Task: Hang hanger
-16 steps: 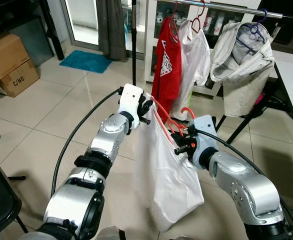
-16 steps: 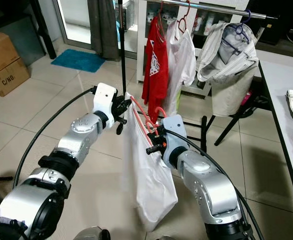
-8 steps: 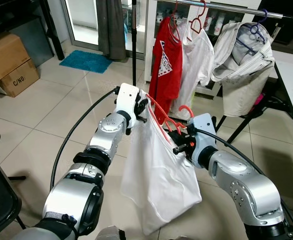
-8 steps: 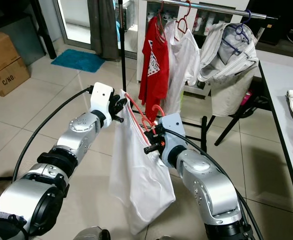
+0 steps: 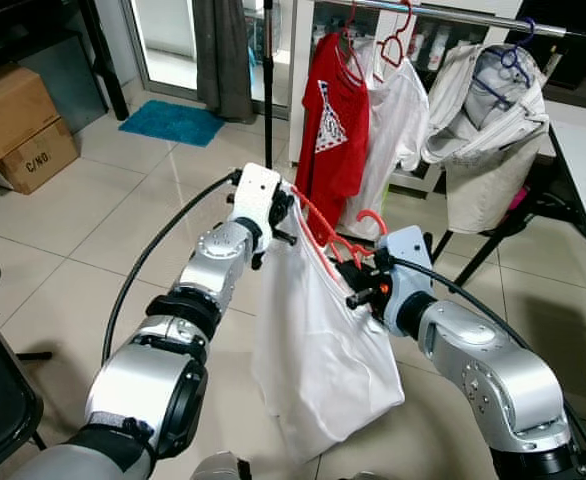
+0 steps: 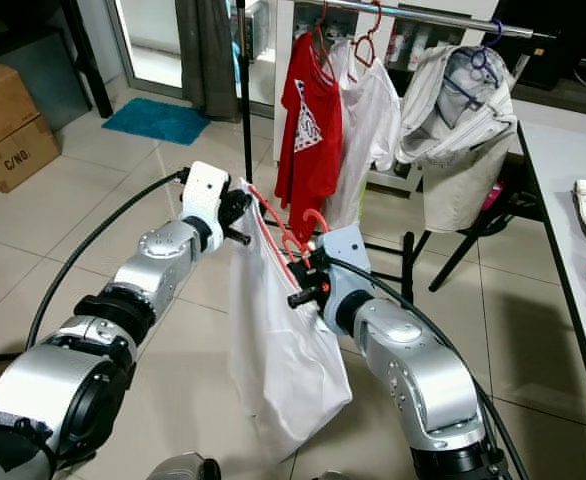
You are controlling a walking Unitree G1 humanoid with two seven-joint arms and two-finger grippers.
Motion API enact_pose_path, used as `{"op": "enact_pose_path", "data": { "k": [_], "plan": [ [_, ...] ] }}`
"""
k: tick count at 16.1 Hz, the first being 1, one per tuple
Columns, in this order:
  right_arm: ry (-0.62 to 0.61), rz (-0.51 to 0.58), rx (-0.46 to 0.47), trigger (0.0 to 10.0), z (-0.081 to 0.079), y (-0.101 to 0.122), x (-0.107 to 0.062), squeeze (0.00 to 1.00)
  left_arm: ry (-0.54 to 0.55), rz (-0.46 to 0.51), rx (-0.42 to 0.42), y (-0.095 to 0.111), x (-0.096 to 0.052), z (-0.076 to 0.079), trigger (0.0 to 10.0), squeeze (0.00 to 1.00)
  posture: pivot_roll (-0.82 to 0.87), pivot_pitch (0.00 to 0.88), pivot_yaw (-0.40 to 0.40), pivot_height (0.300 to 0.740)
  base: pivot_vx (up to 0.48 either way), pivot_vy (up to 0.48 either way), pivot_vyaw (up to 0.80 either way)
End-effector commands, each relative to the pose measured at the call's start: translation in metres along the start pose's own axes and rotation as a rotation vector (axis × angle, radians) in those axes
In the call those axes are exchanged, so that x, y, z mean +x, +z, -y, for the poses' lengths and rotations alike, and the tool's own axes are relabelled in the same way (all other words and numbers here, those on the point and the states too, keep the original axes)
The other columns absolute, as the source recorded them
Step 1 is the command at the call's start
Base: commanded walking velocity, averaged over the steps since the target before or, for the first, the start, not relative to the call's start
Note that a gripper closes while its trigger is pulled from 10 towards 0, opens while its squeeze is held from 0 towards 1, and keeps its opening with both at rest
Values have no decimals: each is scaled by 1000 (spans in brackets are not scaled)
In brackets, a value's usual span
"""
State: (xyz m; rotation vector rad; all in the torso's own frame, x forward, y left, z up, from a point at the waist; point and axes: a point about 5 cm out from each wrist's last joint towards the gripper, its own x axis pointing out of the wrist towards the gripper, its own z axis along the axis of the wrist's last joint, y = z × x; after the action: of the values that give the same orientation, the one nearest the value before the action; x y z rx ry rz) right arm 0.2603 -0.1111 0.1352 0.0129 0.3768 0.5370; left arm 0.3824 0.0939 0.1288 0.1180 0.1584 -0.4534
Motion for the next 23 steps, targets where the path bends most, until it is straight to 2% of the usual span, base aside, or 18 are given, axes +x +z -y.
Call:
{"op": "enact_pose_path", "data": {
  "k": [1, 11, 13, 15, 17, 18, 19, 20, 21, 23],
  "plan": [
    [14, 50, -19, 10000, -2, 10, -3, 0, -13, 5, 17, 3, 2, 2, 0, 0, -112, 0, -13, 740, 0, 0, 0],
    [12, 53, -22, 10000, -1, 11, -2, 0, -11, 26, -1, 5, 1, -1, 0, 0, -111, 0, -11, 740, 0, 0, 0],
    [-15, 42, -14, 10000, 2, 8, -2, 0, 67, 61, -48, 4, -2, -6, 0, 0, -108, 0, -6, 740, 0, 0, 0],
    [-24, 40, -12, 10000, 3, 7, -2, 0, 47, 106, -63, 1, -6, 2, 0, 0, -108, 0, -4, 740, 0, 0, 0],
    [-24, 41, -11, 10000, 3, 7, -2, 0, 39, 118, -42, 0, -9, 6, 0, 0, -103, 0, -8, 740, 0, 0, 0],
    [-19, 42, -11, 10000, 2, 7, -1, 0, 43, 109, -11, -2, -10, 7, 6980, 0, -101, 0, -10, 740, 0, 0, 0],
    [-8, 44, -13, 10000, 0, 8, 0, 0, 9, 107, -11, -3, -9, 9, 10000, 490, -100, 0, -11, 740, 0, 0, 0],
    [-1, 46, -13, 10000, -1, 8, 0, 0, -15, 106, -11, -2, -9, 9, 10000, 1000, -102, 0, -10, 740, 0, 0, 0],
    [4, 47, -15, 10000, -1, 9, 0, 0, -45, 94, 5, -1, -8, 11, 10000, 1000, -102, 0, -10, 740, 0, 0, 0],
    [7, 52, -19, 10000, -2, 10, -1, 0, -36, 78, 24, 1, -5, 8, 10000, 1000, -111, 0, -1, 740, 0, 0, 0]
  ]
}}
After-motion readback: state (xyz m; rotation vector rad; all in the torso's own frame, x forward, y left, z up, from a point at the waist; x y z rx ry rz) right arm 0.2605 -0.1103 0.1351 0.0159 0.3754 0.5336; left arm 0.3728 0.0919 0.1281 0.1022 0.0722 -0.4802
